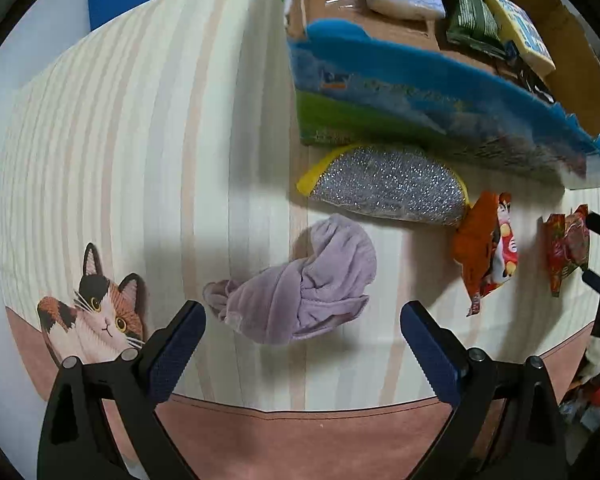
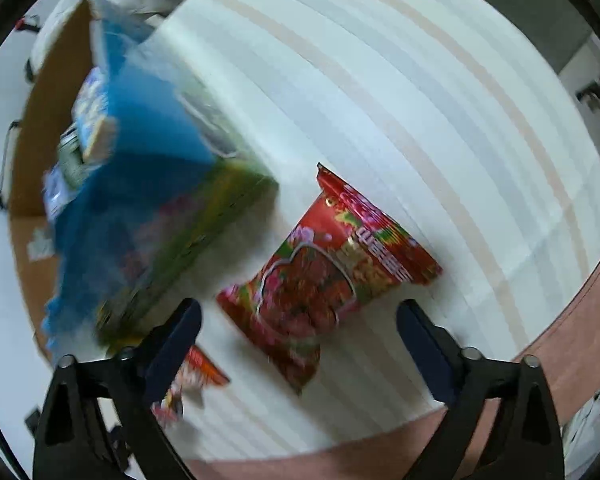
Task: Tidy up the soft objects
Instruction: 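Grasp the lavender cloth with the left tool while the right tool grasps the red candy bag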
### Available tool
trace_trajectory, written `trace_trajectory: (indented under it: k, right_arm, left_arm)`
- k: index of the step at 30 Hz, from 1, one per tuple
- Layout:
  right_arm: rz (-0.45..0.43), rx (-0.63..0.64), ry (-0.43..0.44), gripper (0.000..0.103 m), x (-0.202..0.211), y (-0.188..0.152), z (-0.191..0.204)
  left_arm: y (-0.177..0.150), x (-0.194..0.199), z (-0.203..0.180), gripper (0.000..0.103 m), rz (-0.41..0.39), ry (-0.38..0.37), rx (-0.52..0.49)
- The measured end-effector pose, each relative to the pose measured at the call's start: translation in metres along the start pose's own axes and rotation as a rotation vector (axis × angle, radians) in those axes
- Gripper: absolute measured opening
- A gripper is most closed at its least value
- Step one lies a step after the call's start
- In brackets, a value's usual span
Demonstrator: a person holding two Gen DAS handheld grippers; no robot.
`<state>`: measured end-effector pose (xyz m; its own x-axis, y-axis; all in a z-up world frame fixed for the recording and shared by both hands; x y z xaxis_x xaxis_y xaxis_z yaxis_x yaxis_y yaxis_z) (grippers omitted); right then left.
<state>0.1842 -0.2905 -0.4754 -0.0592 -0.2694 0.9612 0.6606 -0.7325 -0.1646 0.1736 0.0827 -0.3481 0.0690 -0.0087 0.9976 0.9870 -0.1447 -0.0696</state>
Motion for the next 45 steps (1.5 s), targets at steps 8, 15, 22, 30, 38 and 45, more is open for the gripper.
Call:
trace_trajectory:
  k: [8,15,22,30,38,45]
  right_arm:
    - [0.050,0.252,-0.156,0.055,-0.020,-0.026,0.008]
    - [0.125,0.475,-0.279,0.056,-0.019,-0.054,-0.005]
    - [0.118,0.355,-0.186,0.073,-0.025,-0.054,0.006]
    - [0.029,0.461,-0.273,0.060,-0.038,-0.068,0.033]
    - [0.087,0.718,-0.388,0.056,-0.040,-0.135,0.016]
    - [0.146,0.904,-0.468,0.056,-0.045,-0.201,-0.012]
  left_arm:
    - [0.003,-0.005,-0.003,0.100,0.006,0.037,-0.119]
    - [0.011,-0.038,-0.036,0.100,0.110,0.183,-0.404]
    - [0.028,-0.062,-0.049,0.065,0.144,0.113,-0.372]
    - [0.017,-0.057,-0.049,0.047,0.147,-0.048,-0.120]
    - [-0.032,-0.062,-0.086,0.047,0.165,-0.230,0.074]
    - [-0.043,-0.063,-0.111,0.047,0.198,-0.242,0.082]
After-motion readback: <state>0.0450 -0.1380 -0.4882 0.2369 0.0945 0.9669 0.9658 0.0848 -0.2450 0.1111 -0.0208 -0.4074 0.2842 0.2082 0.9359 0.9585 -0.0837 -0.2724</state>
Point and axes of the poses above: each gripper's, at about its wrist camera, not at the fingertips, and x roughly against the way its jaws point, z to its left, y to its top, the point moved 3 cm from there along -x, roughly the way its jaws point, and after that the axes turned 12 degrees about -x, right-handed, at the moved point
